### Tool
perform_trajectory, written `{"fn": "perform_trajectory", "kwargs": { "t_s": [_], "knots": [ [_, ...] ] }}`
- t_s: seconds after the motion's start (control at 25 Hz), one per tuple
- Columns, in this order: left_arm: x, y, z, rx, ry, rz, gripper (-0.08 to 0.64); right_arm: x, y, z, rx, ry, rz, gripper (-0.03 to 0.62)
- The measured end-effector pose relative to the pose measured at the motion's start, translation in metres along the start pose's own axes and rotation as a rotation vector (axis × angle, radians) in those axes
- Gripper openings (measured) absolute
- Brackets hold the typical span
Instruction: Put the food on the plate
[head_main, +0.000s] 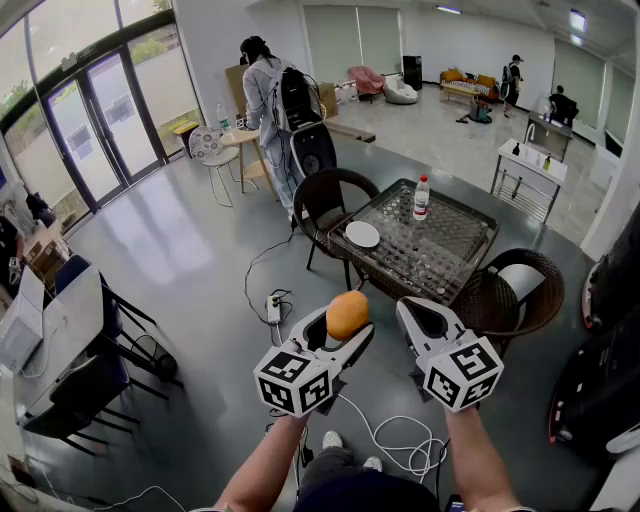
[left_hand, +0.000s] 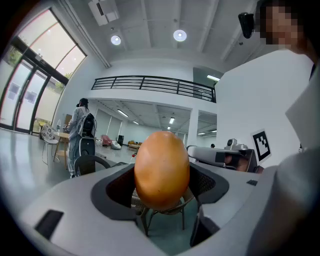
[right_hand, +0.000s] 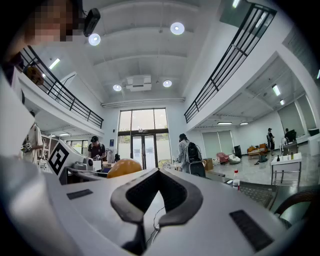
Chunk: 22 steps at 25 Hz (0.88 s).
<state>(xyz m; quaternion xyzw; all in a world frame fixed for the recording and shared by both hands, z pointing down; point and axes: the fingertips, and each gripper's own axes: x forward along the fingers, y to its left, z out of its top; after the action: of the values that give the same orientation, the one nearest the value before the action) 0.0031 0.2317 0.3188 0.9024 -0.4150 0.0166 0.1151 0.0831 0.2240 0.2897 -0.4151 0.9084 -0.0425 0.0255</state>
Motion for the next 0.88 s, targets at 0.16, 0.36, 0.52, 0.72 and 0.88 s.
{"fn": "perform_trajectory", "kwargs": {
  "t_s": [0.16, 0.36, 0.52, 0.72, 0.88],
  "knots": [
    [0.003, 0.005, 0.002, 0.000, -0.001, -0.005, 0.324, 0.006, -0.003, 0.001, -0.004, -0.003, -0.004, 0.005],
    [0.007, 0.015, 0.006, -0.002, 0.001, -0.009, 0.324, 0.016, -0.006, 0.004, -0.004, -0.003, -0.009, 0.005],
    [0.009, 0.027, 0.007, -0.004, 0.003, -0.014, 0.324, 0.028, -0.007, 0.002, -0.001, -0.001, -0.015, 0.005],
    [0.007, 0.053, 0.006, -0.013, 0.009, -0.021, 0.324, 0.052, -0.003, -0.005, 0.005, 0.011, -0.024, 0.005],
    [0.009, 0.079, 0.009, -0.020, 0.018, -0.033, 0.324, 0.077, -0.001, -0.007, 0.008, 0.019, -0.036, 0.005]
  ]
}}
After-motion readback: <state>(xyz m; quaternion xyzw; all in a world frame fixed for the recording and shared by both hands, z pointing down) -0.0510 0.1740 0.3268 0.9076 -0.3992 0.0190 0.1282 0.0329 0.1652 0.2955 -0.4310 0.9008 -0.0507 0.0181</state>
